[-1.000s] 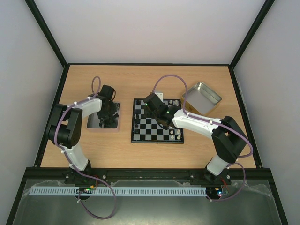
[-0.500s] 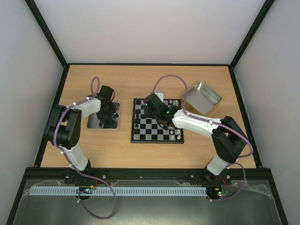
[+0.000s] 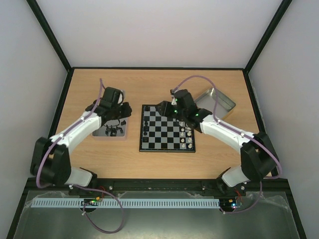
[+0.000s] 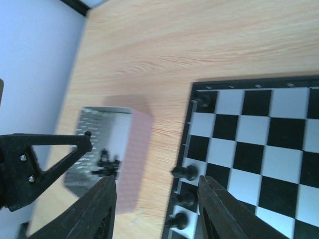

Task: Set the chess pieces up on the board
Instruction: Pick up the chess piece from the storage box, then place the chess piece on the chessboard.

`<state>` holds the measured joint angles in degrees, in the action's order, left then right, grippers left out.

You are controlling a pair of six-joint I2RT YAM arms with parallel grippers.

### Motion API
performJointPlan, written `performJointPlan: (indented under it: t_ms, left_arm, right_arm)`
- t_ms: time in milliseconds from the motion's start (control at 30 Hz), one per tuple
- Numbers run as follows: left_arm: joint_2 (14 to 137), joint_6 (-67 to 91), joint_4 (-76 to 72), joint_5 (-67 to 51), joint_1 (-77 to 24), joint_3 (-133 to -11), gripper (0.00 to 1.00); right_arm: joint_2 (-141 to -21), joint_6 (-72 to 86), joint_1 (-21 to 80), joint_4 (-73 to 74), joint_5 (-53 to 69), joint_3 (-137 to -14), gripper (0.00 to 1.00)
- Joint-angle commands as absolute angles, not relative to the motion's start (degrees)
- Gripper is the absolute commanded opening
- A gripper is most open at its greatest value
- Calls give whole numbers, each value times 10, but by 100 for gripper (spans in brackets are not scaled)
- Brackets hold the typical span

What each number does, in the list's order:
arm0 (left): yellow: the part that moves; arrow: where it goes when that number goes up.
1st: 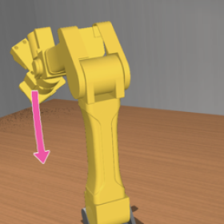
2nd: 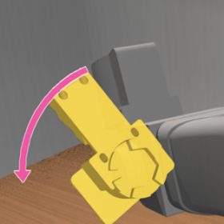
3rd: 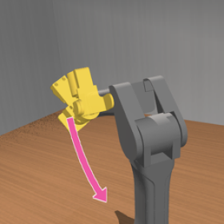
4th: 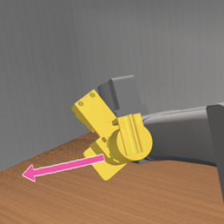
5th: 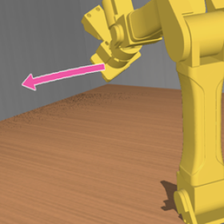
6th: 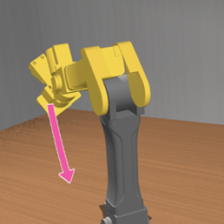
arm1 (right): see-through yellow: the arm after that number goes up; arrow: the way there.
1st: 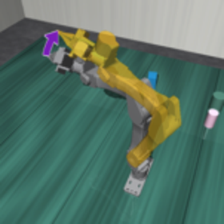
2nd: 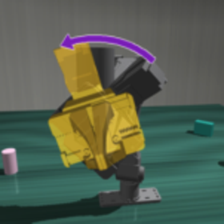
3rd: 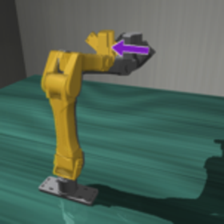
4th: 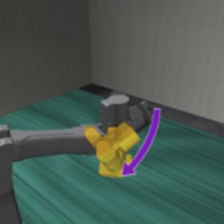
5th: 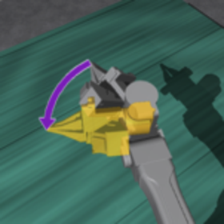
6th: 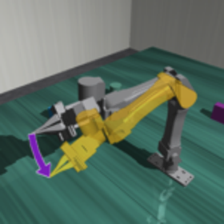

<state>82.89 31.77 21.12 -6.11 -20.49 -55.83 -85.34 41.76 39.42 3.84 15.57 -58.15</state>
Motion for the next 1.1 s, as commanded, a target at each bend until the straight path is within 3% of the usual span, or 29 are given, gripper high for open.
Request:
performJointPlan:
  t_ms: [0,133,333,633,1067]
  left_arm:
    - [757,259,105,-244,-206,-531,12]
    - [721,245,70,-367,-212,-540,12]
    - [693,227,17,-537,-215,-542,12]
    - [658,193,-22,-659,-217,-530,12]
    - [655,166,-8,-671,-217,-536,13]
  right_arm:
    - [-818,444,346,-69,367,-552,46]
    - [-805,506,334,-164,501,-545,54]
    - [-793,600,338,-284,564,-531,59]
    - [-786,670,346,-358,595,-515,45]
    - [-755,657,351,-349,617,-496,32]
